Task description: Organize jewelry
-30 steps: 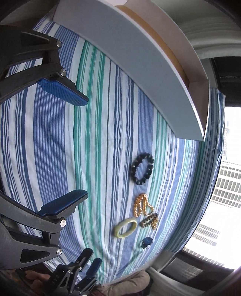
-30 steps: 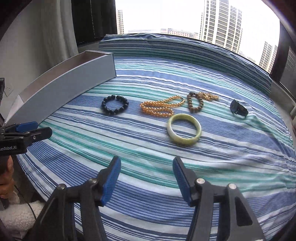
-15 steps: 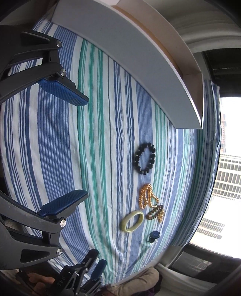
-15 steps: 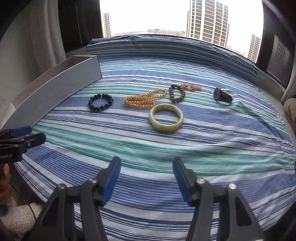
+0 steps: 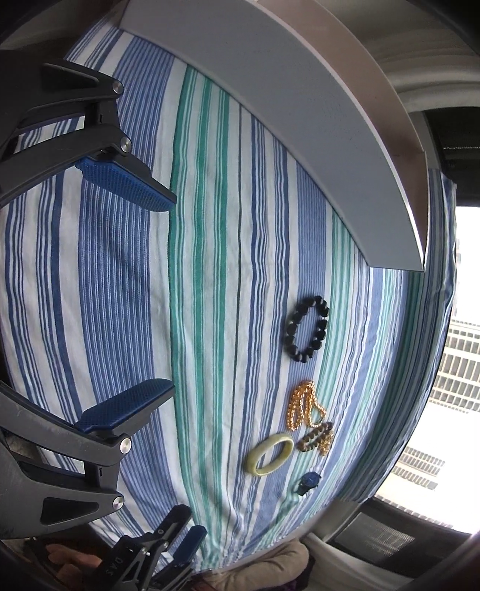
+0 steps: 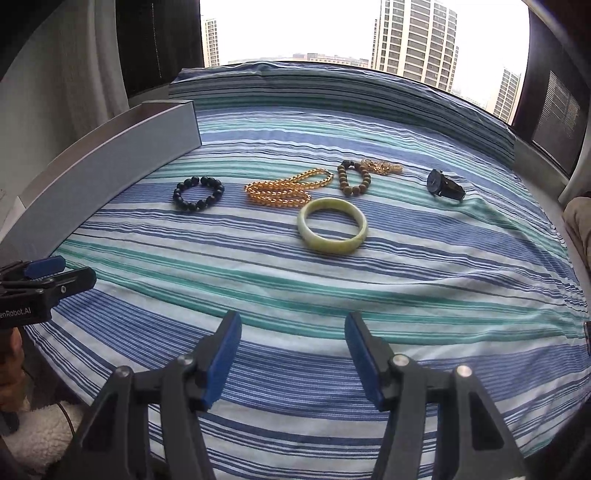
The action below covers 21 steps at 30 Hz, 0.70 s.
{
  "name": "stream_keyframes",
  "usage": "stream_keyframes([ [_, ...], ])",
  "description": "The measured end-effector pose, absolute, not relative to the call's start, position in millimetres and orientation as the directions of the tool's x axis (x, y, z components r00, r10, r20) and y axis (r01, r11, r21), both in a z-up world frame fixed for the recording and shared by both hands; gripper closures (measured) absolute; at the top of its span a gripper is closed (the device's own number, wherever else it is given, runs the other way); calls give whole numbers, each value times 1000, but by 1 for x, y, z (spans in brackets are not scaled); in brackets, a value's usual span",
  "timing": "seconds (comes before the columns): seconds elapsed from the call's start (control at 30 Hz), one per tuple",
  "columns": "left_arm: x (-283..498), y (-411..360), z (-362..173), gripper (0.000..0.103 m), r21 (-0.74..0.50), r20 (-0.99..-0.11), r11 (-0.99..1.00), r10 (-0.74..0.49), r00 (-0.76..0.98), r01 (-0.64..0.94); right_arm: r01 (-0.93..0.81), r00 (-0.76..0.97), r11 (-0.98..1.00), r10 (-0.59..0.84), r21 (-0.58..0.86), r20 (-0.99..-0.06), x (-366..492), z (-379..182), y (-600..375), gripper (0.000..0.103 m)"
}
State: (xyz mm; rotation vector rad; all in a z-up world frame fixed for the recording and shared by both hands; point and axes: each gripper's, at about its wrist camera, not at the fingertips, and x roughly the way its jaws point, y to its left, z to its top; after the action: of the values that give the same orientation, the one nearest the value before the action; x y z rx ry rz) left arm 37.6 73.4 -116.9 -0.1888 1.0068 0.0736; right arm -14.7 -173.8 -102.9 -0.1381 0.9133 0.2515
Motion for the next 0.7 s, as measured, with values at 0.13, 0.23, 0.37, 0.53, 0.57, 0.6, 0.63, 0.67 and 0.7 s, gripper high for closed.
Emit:
stream_keyframes([
  [0.13,37,74,-116,10,-115,-839,982,-14,544,-153,-269,587,963,153,-13,-795,-16,-103,-173,44],
  [0.23,35,73,-114,10,-100,-828,983,4,561,-156,-263,592,965,152,-11,-792,-16,-102,-174,44],
  [0.37,35,73,-111,10,-98,-819,984,7,573,-151,-259,594,966,154,-7,-790,-17,-102,-175,44],
  [0.53,35,71,-110,10,-85,-819,986,14,574,-145,-254,594,967,154,-3,-790,-17,-103,-178,44],
  [0.57,35,70,-110,10,-84,-819,986,13,573,-143,-253,594,968,153,-3,-789,-18,-103,-178,44],
  [0.6,35,69,-110,10,-86,-820,987,8,572,-138,-251,595,968,152,-3,-790,-18,-103,-178,44],
  [0.63,35,69,-110,10,-88,-821,987,2,571,-131,-251,594,968,152,-3,-790,-18,-103,-178,44],
  [0.67,35,68,-111,10,-90,-822,988,-3,569,-125,-250,594,968,152,-2,-790,-18,-103,-178,44],
  [0.7,36,67,-111,10,-93,-823,988,-8,568,-120,-250,596,968,153,-1,-788,-19,-103,-178,44],
])
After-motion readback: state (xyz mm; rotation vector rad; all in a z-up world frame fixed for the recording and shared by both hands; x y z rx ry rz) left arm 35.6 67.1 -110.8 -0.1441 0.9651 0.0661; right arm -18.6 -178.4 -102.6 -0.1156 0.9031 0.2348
